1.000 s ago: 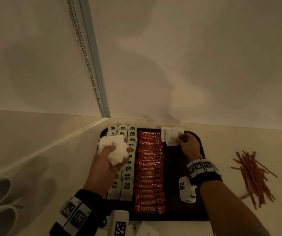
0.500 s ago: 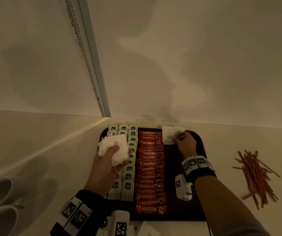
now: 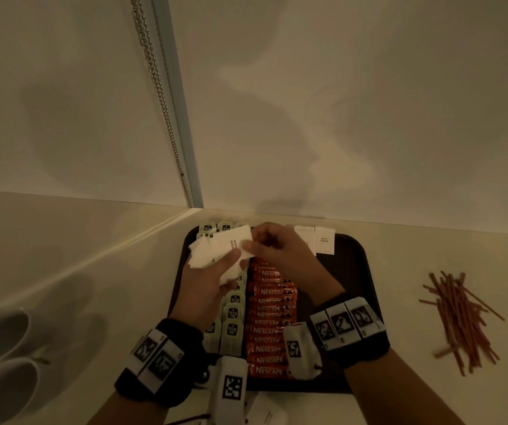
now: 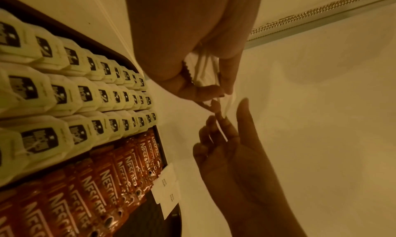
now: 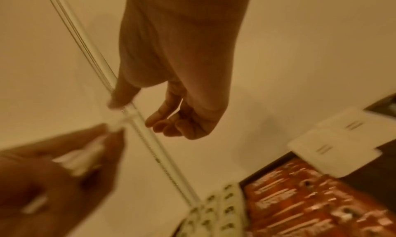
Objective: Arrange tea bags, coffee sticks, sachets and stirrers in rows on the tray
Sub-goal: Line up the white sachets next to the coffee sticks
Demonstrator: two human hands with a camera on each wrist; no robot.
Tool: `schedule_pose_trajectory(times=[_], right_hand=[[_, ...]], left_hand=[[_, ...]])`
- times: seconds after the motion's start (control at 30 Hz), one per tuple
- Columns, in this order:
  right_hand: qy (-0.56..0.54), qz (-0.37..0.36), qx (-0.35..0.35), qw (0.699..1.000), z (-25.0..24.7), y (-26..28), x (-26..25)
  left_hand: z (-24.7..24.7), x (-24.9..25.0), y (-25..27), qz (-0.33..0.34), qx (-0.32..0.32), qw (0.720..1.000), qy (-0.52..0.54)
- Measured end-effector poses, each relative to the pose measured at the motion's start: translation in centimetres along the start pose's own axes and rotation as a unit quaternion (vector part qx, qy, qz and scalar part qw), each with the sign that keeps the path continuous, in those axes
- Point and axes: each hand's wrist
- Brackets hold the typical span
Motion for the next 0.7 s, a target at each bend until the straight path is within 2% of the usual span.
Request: schedule_pose_trajectory(times=[0.1, 0.2, 0.37, 0.47, 0.57, 0.7], right_hand=[[-0.021, -0.017, 0.023, 0.999, 0.2, 0.3, -0.5], [0.014, -0.039, 0.036, 0.998, -0.4, 0.4, -1.4], [0.060, -0.100, 0.060, 0.991, -0.5, 0.8, -3.2], [0.014, -0.060, 0.053, 0.997, -0.6, 1.4, -2.8], [0.018, -0.025, 0.031, 0.999, -0.6, 2.3, -2.1], [-0.096, -0.017, 0.056, 0.994, -1.1, 3.0, -0.8]], left_hand=[[0.0, 0.3, 0.1, 0.012, -0.010, 1.000, -0.016], [-0.2, 0.7, 0.1, 0.008, 0.002, 1.000, -0.028], [0.1, 0.7, 0.6, 0.015, -0.021, 0.999, -0.047], [0.4, 0.7, 0.7, 0.038, -0.001, 0.999, -0.033], [0.5, 0.7, 0.7, 0.070, 0.012, 0.996, -0.046], [0.6, 0.4, 0.8, 0.080, 0.006, 0.994, -0.069]])
Point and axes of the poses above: each hand's wrist, its own y-axis away from the middle knuckle, its own z-axis out of the palm, x = y × z, and after that the axes turned 1 degree about -x, right-handed
